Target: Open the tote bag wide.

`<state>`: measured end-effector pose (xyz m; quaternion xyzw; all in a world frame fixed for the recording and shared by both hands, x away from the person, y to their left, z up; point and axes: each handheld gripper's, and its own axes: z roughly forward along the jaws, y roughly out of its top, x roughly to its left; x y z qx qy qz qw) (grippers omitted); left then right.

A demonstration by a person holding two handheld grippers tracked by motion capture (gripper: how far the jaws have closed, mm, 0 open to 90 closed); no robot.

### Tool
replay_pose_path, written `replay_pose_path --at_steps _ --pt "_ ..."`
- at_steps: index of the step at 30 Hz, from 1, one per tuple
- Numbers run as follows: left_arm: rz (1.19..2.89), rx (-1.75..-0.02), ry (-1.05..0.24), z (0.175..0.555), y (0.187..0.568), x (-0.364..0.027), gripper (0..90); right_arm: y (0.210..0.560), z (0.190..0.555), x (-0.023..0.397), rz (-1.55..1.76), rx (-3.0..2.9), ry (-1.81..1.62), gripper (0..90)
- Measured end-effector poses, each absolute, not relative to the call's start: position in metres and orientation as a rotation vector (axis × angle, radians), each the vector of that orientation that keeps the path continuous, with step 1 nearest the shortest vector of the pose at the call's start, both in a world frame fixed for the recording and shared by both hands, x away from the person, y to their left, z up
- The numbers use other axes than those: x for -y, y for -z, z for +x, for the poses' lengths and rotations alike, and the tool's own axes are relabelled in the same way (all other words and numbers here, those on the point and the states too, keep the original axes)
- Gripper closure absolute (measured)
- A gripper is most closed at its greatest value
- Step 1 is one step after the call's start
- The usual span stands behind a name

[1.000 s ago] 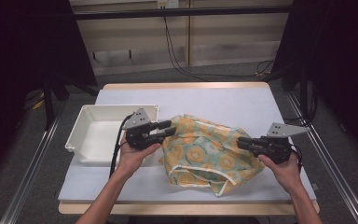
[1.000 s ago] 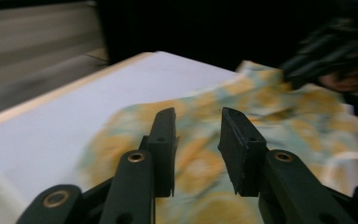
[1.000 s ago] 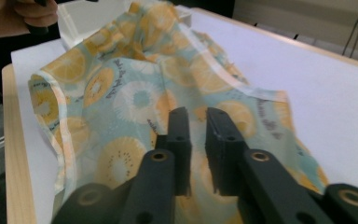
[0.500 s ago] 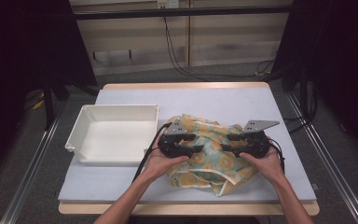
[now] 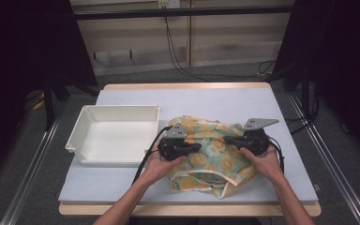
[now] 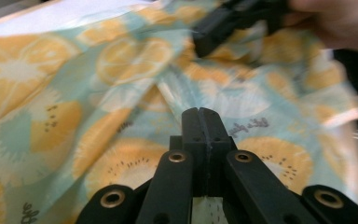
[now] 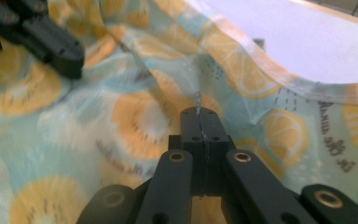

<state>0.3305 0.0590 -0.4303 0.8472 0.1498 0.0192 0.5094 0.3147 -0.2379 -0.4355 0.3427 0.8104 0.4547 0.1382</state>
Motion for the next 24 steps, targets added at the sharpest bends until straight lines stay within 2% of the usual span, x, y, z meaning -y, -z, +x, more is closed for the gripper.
replay_pose_path --at_steps 4,9,24 --pt "1.982 -0.285 -0.024 0.313 0.414 -0.068 90.0 0.414 0.322 0.263 1.061 -2.225 -1.444 90.0" --pt "1.958 -0.203 -0.003 0.294 0.407 -0.075 90.0 0.406 0.332 0.276 1.125 -2.178 -1.44 90.0" --pt "2.063 0.007 0.095 0.244 0.424 -0.079 90.0 0.431 0.383 0.304 1.38 -2.071 -1.346 90.0"
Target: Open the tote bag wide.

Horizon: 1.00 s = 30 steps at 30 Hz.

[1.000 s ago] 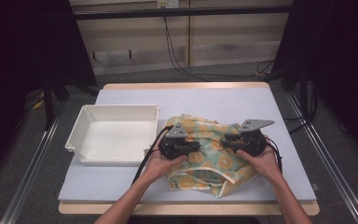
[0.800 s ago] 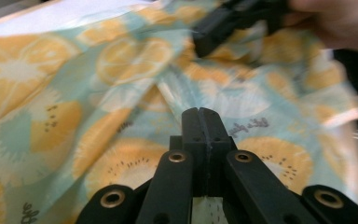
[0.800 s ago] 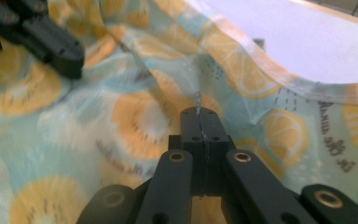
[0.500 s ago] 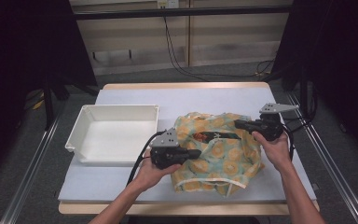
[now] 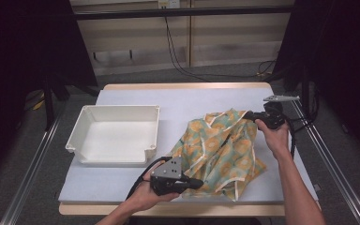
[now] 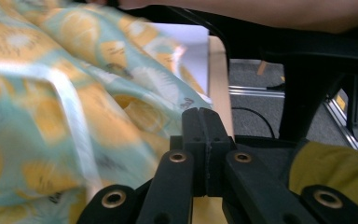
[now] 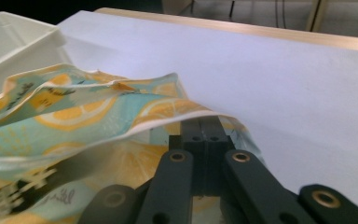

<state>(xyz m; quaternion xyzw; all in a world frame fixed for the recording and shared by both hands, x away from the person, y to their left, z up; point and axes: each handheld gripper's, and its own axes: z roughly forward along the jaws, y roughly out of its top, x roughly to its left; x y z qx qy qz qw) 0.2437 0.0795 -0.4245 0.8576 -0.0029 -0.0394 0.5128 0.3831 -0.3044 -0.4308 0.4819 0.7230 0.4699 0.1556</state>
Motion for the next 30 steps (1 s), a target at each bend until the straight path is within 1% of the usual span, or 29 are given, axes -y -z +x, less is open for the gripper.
replay_pose_path --at_steps 4,8,11,12,13,14,16,17,19,21,22,23,25,26,27,29,30 --pt "2.075 0.028 0.107 0.236 0.431 -0.083 90.0 0.446 0.392 0.307 1.443 -2.068 -1.312 90.0" --pt "2.074 -0.005 0.123 0.239 0.437 -0.086 90.0 0.457 0.396 0.297 1.438 -2.09 -1.258 90.0" --pt "2.055 -0.048 0.119 0.243 0.439 -0.088 90.0 0.458 0.394 0.289 1.379 -2.142 -1.25 90.0" --pt "2.039 -0.062 0.11 0.245 0.438 -0.088 88.3 0.456 0.391 0.287 1.359 -2.148 -1.255 90.0" --pt "2.032 -0.088 0.093 0.246 0.435 -0.089 83.3 0.453 0.388 0.286 1.342 -2.152 -1.282 85.7" --pt "2.018 -0.109 0.086 0.248 0.433 -0.09 77.4 0.449 0.385 0.286 1.326 -2.143 -1.292 78.6" --pt "1.981 -0.127 0.065 0.252 0.425 -0.092 73.6 0.439 0.373 0.289 1.304 -2.119 -1.328 72.3" --pt "1.964 -0.146 0.054 0.254 0.421 -0.092 70.0 0.437 0.369 0.291 1.298 -2.112 -1.325 69.6" --pt "1.939 -0.143 0.03 0.258 0.416 -0.091 69.5 0.431 0.36 0.293 1.292 -2.116 -1.332 64.2" --pt "1.934 -0.151 0.019 0.26 0.414 -0.09 69.5 0.427 0.355 0.293 1.281 -2.107 -1.332 63.3" --pt "1.921 -0.165 -0.005 0.262 0.412 -0.087 69.5 0.424 0.351 0.294 1.264 -2.104 -1.351 62.4" --pt "1.911 -0.182 -0.036 0.267 0.41 -0.084 71.4 0.414 0.339 0.292 1.228 -2.101 -1.38 60.9" --pt "1.903 -0.199 -0.047 0.271 0.409 -0.081 71.7 0.411 0.335 0.291 1.219 -2.106 -1.388 61.2" --pt "1.9 -0.218 -0.059 0.274 0.409 -0.078 71.1 0.405 0.325 0.286 1.207 -2.132 -1.375 59.8" --pt "1.898 -0.229 -0.067 0.277 0.41 -0.077 71.1 0.405 0.325 0.286 1.207 -2.132 -1.375 59.8" --pt "1.909 -0.272 -0.095 0.287 0.413 -0.072 68.2 0.403 0.313 0.276 1.191 -2.187 -1.389 55.6" --pt "1.92 -0.297 -0.111 0.29 0.415 -0.071 68.2 0.403 0.313 0.276 1.191 -2.187 -1.389 55.6"
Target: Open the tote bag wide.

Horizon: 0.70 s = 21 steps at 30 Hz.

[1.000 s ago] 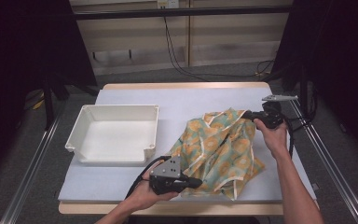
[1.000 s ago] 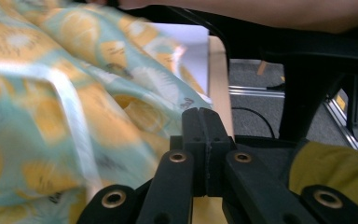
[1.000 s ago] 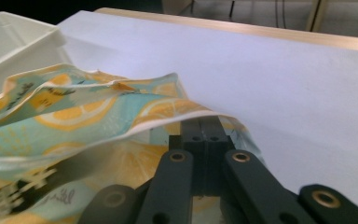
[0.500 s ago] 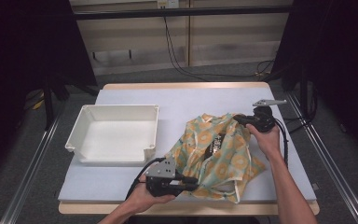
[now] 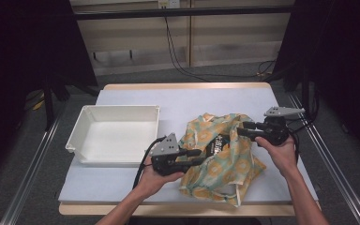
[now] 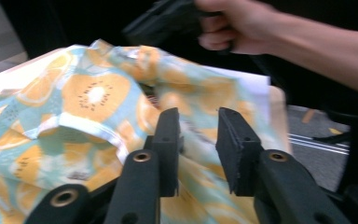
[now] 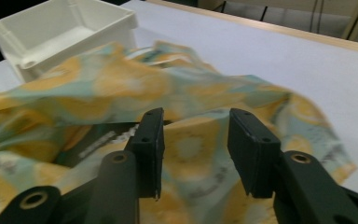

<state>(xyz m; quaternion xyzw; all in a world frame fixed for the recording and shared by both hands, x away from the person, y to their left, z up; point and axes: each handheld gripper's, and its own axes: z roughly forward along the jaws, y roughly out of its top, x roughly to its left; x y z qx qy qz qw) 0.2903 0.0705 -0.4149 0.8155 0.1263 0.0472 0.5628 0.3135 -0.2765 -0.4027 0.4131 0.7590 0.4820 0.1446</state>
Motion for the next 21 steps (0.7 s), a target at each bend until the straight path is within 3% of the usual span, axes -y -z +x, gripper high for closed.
replay_pose_path --at_steps 3,7,10,13,18,20,21 --pt "1.937 -0.365 -0.133 0.303 0.426 -0.068 66.1 0.402 0.305 0.27 1.158 -2.184 -1.465 49.3" --pt "1.945 -0.426 -0.167 0.311 0.431 -0.07 52.6 0.407 0.303 0.255 1.143 -2.21 -1.417 40.0" --pt "1.962 -0.437 -0.155 0.317 0.439 -0.071 47.9 0.419 0.306 0.247 1.163 -2.243 -1.381 35.7" --pt "1.991 -0.443 -0.158 0.319 0.443 -0.069 41.3 0.43 0.306 0.242 1.157 -2.26 -1.318 34.8" --pt "2.039 -0.434 -0.175 0.321 0.452 -0.06 39.5 0.438 0.307 0.239 1.157 -2.267 -1.275 38.8" --pt "2.063 -0.423 -0.193 0.32 0.451 -0.061 56.4 0.44 0.306 0.236 1.159 -2.265 -1.247 52.5" --pt "2.059 -0.428 -0.196 0.321 0.45 -0.062 76.7 0.44 0.304 0.238 1.157 -2.266 -1.273 71.6"
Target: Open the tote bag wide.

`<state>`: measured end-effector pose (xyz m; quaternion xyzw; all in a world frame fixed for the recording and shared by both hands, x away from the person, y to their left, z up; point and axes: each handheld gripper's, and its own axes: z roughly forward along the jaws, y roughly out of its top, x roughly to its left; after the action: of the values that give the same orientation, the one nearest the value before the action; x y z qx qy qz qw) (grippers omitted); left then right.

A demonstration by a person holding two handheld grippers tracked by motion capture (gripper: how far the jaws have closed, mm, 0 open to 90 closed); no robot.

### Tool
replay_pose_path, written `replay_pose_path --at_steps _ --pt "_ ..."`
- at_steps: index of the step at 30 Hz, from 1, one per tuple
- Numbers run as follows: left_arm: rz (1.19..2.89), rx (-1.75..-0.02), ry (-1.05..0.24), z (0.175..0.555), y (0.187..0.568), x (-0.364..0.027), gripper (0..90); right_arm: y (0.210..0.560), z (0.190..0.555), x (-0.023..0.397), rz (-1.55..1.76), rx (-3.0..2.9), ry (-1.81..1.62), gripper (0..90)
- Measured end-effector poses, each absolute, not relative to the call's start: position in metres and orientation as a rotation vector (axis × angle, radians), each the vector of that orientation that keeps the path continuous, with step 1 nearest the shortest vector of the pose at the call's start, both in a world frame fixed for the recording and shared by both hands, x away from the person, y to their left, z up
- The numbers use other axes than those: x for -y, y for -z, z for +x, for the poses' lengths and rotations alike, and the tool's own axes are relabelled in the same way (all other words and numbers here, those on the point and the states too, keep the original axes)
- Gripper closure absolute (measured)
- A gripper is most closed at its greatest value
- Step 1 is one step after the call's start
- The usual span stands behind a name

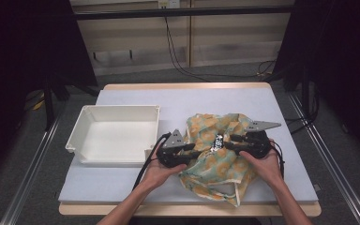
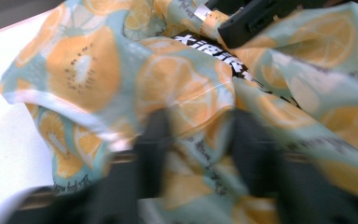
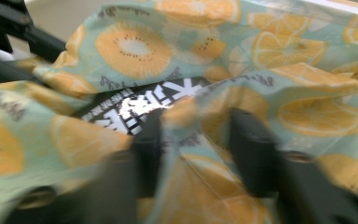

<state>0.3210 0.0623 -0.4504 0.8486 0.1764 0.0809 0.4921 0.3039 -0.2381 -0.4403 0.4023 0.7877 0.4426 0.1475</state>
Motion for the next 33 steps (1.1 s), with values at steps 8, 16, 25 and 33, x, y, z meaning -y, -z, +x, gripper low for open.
replay_pose_path --at_steps 8,16,25,33 --pt "1.895 -0.579 -0.086 0.341 0.439 -0.104 90.0 0.427 0.285 0.269 1.162 -2.167 -1.332 89.8" --pt "1.892 -0.655 -0.085 0.349 0.441 -0.128 90.0 0.441 0.258 0.316 1.274 -2.073 -1.348 90.0" --pt "1.929 -0.664 -0.055 0.346 0.452 -0.123 86.6 0.465 0.247 0.321 1.316 -2.156 -1.262 88.8" --pt "1.835 -0.595 -0.115 0.327 0.419 -0.126 51.5 0.44 0.244 0.321 1.266 -2.071 -1.353 64.2"
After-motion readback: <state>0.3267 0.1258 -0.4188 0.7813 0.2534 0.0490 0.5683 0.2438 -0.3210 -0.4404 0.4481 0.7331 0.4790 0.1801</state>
